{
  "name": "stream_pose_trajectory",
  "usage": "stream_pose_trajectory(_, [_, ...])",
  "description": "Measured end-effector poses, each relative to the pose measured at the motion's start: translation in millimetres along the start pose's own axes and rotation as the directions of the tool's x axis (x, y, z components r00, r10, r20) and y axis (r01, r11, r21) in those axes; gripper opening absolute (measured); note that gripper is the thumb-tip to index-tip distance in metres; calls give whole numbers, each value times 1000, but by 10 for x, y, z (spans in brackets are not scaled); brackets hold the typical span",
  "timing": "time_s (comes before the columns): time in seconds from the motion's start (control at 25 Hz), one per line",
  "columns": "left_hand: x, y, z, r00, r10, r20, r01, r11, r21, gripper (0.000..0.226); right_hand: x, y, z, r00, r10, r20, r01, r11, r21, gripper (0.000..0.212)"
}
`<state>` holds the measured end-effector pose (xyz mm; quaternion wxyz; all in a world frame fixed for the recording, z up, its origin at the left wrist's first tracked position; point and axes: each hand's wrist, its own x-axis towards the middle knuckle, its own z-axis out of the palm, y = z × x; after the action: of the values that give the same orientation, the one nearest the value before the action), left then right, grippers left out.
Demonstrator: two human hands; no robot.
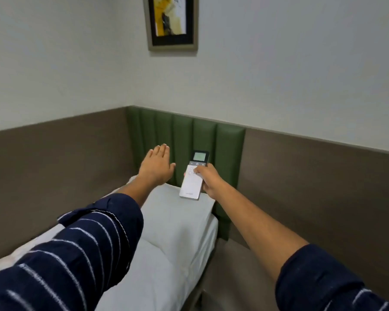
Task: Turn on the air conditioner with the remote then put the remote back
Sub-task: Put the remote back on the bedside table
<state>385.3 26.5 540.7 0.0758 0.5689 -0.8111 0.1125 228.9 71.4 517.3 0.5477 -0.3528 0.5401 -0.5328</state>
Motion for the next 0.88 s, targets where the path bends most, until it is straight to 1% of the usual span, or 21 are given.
stream_pose_trajectory(0.08, [231, 496, 430, 997, 69, 25, -68, 997, -37, 68, 264, 243, -581, 998, 17, -65, -14, 998, 55, 39])
stream_pose_trajectory(0.16, [398, 884, 813, 994, 103, 38, -100, 992, -76, 68, 438, 448, -1064, 994, 33, -108, -26, 997, 71, 35])
stream_pose_trajectory(0.2, [509, 1125, 1037, 989, 127, 72, -119, 988, -99, 68, 543, 567, -1348, 990, 53, -131, -46, 997, 61, 36])
stream_pose_trajectory(0.32, [738, 1692, 1623, 976, 190, 106, -176, 976, -131, 68, 830, 910, -2060, 978, 66, -198, -64, 998, 19, 41])
stream_pose_trajectory(0.44, [819, 2212, 2179, 937, 277, 212, -242, 954, -178, 69, 1054, 1375, -2610, 949, 173, -262, -178, 984, 7, 44])
stream_pose_trajectory(0.56, [841, 2587, 2836, 887, 353, 298, -302, 931, -204, 69, 1255, 1993, -3063, 896, 302, -326, -311, 950, 24, 43])
stream_pose_trajectory(0.72, [850, 2896, 3820, 817, 420, 395, -369, 907, -200, 69, 1485, 2886, -3547, 831, 370, -416, -404, 915, 8, 29])
stream_pose_trajectory(0.8, [803, 3038, 4335, 782, 439, 441, -393, 898, -197, 70, 1602, 3425, -3780, 764, 418, -492, -461, 887, 39, 28])
stream_pose_trajectory(0.88, [720, 3138, 4826, 751, 462, 471, -420, 885, -198, 70, 1699, 4001, -3995, 692, 474, -545, -499, 859, 113, 36])
